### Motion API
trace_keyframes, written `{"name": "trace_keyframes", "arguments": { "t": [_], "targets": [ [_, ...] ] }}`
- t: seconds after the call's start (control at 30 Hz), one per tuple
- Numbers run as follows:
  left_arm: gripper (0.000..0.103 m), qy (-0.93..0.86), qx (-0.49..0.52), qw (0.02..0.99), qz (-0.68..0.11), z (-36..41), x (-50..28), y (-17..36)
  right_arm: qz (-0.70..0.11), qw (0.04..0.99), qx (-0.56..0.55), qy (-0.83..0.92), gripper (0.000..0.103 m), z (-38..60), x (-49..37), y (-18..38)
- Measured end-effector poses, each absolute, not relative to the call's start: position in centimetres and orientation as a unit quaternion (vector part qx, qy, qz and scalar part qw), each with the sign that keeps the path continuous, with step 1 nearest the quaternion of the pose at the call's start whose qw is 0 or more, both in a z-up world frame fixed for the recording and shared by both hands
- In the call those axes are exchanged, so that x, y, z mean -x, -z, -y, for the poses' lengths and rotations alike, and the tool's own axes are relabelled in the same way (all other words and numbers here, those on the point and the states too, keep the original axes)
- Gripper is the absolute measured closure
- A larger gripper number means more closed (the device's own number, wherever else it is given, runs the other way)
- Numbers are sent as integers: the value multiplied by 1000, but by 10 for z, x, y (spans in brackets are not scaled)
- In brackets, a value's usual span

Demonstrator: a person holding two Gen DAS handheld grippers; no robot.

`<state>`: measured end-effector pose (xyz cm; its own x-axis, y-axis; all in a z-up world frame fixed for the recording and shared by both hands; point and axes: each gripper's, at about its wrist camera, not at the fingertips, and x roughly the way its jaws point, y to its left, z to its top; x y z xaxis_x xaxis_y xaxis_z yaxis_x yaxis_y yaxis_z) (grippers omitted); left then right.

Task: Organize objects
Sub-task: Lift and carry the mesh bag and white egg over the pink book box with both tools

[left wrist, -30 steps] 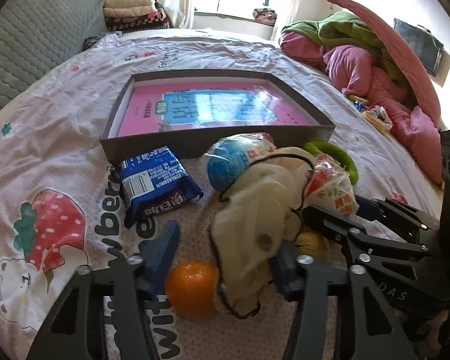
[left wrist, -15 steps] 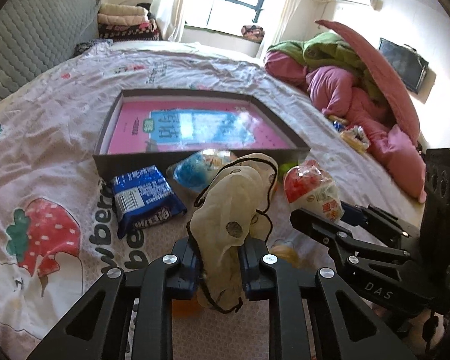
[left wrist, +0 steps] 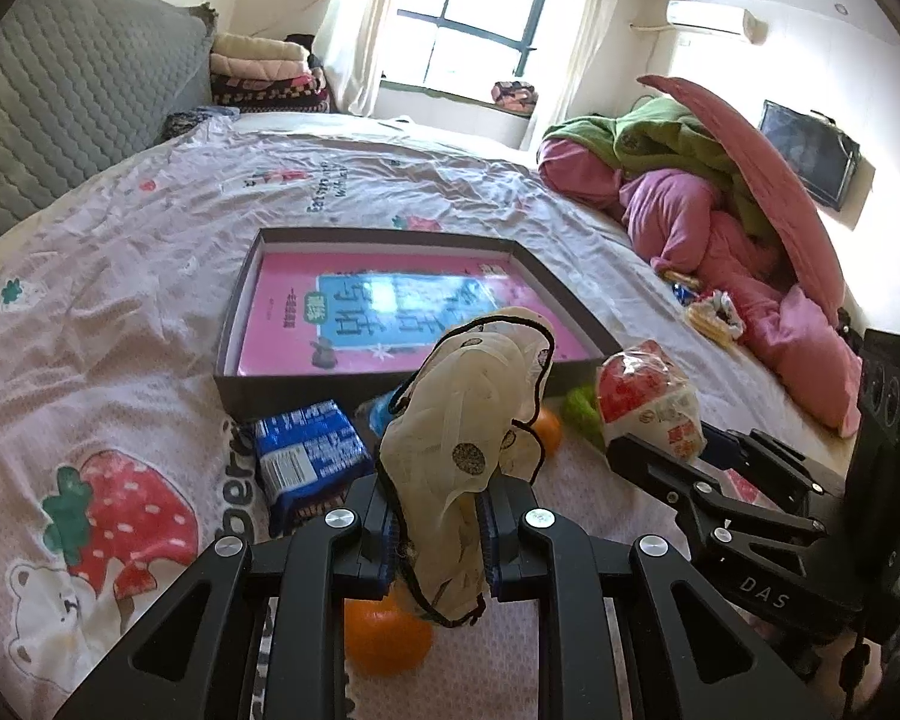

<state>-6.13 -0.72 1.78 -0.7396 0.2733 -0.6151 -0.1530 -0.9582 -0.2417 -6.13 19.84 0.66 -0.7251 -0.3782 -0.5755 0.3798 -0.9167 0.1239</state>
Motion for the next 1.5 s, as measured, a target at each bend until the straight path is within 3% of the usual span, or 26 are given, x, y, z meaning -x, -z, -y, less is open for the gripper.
{"name": "trace_keyframes", "arguments": {
  "t": [1.5],
  "targets": [
    [82, -935, 342, 58, 66, 41, 178, -25, -52, 189, -283, 939, 53, -198, 156, -12]
  ]
}}
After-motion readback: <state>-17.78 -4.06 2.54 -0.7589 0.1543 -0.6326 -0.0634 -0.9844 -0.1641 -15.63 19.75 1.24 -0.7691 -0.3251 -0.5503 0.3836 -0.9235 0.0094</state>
